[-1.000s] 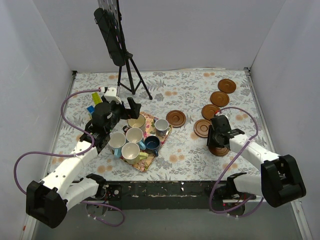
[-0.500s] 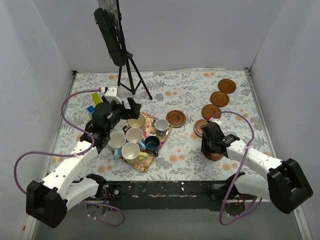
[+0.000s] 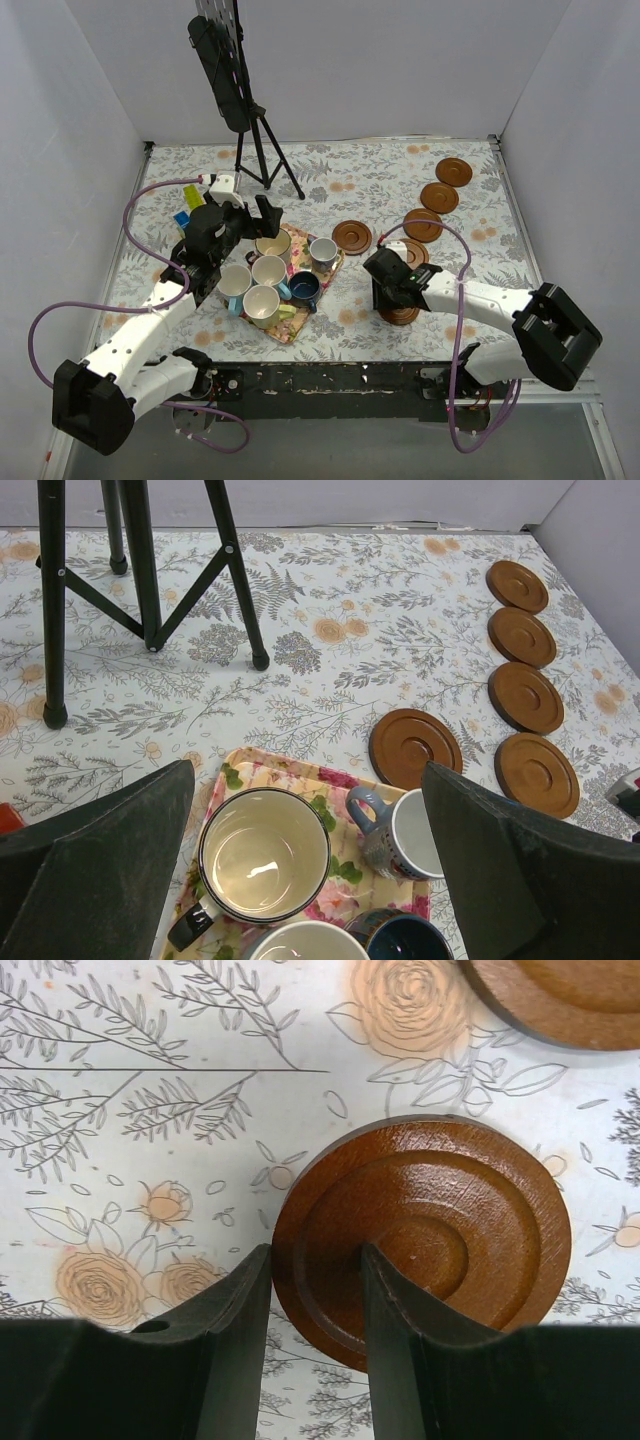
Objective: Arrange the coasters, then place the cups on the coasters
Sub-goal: Move the coaster to the center of the board.
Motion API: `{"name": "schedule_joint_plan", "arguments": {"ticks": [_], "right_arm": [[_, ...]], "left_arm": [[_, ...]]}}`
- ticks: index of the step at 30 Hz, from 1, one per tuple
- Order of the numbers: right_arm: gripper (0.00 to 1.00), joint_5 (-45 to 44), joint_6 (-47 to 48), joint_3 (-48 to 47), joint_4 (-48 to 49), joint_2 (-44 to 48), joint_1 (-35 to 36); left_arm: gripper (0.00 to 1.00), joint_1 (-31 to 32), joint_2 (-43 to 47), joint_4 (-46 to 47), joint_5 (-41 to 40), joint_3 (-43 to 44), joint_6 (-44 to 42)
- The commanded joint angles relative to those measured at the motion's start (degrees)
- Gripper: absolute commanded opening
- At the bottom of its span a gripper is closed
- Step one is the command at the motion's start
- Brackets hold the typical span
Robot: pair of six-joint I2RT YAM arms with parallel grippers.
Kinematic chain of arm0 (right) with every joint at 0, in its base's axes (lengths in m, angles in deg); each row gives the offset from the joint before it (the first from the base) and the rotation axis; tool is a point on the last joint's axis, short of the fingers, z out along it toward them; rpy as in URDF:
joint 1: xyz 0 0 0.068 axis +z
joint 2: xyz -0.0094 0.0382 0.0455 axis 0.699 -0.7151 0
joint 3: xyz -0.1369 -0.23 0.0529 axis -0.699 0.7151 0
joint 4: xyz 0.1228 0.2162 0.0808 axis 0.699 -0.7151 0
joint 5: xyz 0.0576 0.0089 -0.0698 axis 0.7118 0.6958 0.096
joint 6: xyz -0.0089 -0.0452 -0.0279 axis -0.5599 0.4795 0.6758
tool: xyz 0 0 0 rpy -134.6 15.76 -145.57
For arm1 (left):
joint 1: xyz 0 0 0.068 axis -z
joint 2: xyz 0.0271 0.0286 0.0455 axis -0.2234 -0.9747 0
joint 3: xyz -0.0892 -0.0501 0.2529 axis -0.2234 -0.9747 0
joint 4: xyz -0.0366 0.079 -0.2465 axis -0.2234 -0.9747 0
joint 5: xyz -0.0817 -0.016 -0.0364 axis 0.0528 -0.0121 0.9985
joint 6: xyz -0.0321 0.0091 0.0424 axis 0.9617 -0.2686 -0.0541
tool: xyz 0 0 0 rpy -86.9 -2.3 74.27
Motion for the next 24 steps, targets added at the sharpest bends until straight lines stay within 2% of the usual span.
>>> {"name": "schedule_joint_plan", "arguments": {"ticks": [1,19,24], "right_arm": [[0.35,9.93,-5.49,-0.11,1.46,-6.12,2.79],[0.35,4.57,-3.56,-3.81,3.49,-9.99,2.62],[0.35,3.87,-2.16,-4.34,4.37,-10.43,0.69]], "left_arm": [[0.98,0.21,0.13,0.49,-0.68,-0.12,-0.54],[0.98,0.21,-0.05,0.32,-1.30,-0.21,-0.81],[0.98,0.21,0.13,0.31,-1.38,-0.21,-0.81]]}}
